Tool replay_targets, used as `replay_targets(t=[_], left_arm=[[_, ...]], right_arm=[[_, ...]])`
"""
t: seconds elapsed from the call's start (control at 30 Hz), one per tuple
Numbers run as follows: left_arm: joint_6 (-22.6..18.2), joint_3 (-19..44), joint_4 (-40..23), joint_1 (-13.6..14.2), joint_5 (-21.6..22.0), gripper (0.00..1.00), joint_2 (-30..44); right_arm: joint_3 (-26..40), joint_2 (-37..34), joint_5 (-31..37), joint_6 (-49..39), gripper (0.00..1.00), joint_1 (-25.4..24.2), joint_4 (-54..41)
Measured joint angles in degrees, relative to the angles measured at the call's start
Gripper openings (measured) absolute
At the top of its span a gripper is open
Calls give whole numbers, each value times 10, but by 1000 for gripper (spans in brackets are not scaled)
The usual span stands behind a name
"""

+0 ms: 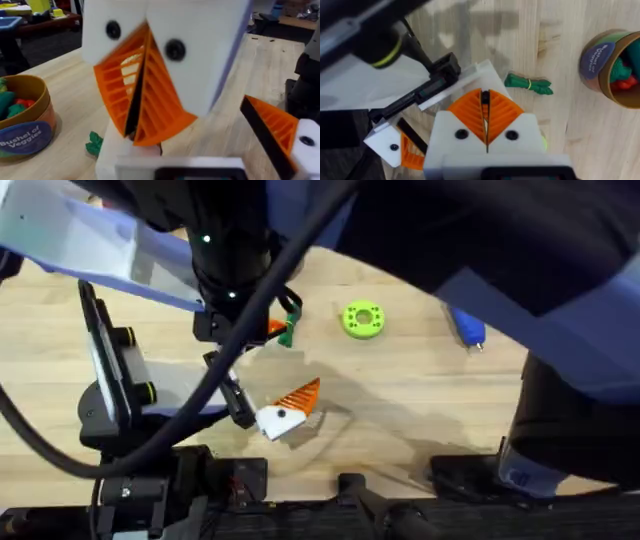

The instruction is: Pick up the gripper from the table and insert it into the empty holder that is missing its gripper. Then pick up a screw, insert it into the mounting hole, and use the screwdriver to tighten it. Finally, clean up the table by picking up the vegetable and placing it into the bucket.

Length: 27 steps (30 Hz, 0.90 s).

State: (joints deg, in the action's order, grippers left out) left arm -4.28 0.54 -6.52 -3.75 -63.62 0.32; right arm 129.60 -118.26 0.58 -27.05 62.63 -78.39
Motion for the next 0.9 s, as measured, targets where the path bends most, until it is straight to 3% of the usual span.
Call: replay_targets(t=[0.23, 0.47, 0.9], left_arm=[[0, 0, 0, 0, 0, 985, 0], [0, 0, -1, 0, -3, 985, 0], [0, 0, -1, 0, -4, 986, 0]], right_arm=[[0, 0, 0, 1, 17, 0, 0], [3, 0, 16, -3, 954, -6, -2], [4, 0, 16, 13, 990, -10, -5]])
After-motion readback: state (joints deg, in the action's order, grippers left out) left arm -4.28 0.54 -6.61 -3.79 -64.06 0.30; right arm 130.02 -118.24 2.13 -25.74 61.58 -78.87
